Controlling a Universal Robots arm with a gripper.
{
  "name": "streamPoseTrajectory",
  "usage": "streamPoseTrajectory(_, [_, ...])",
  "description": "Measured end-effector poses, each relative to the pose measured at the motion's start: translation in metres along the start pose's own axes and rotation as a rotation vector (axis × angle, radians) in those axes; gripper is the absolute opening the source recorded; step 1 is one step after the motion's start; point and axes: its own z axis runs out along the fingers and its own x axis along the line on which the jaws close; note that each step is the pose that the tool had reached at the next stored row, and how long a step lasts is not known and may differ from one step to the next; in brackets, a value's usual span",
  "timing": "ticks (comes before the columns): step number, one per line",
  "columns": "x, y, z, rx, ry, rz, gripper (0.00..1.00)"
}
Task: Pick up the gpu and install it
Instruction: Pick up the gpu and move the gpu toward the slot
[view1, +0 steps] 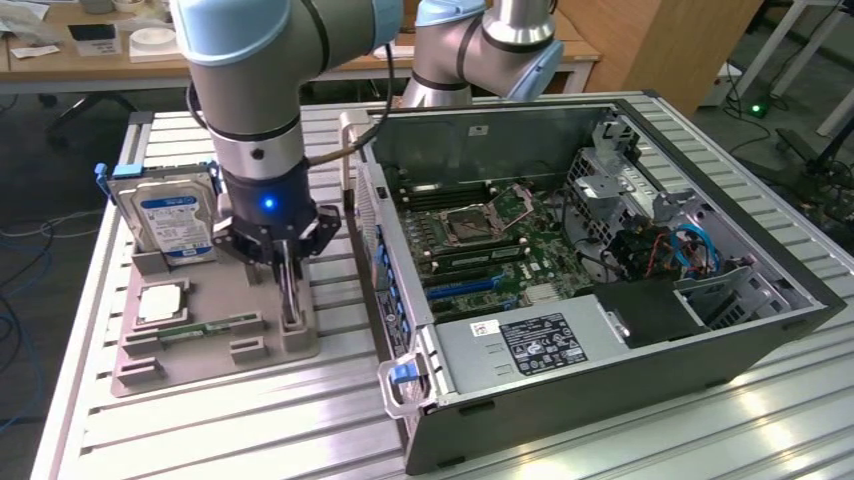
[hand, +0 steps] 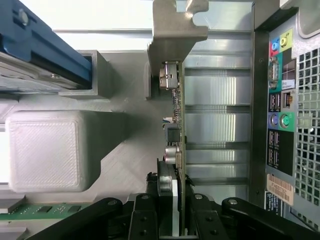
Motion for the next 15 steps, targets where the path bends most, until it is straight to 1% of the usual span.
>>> streamPoseTrajectory(6, [0.0, 0.0004, -0.0106, -0.0024, 0.0, 0.0, 0.28])
streamPoseTrajectory(12, [0.0, 0.0007, -0.0218, -0.0038, 0.0, 0.0, 0.28])
streamPoseTrajectory(15, [0.0, 0.0008, -0.0259, -0.0041, 0.0001, 0.0, 0.28])
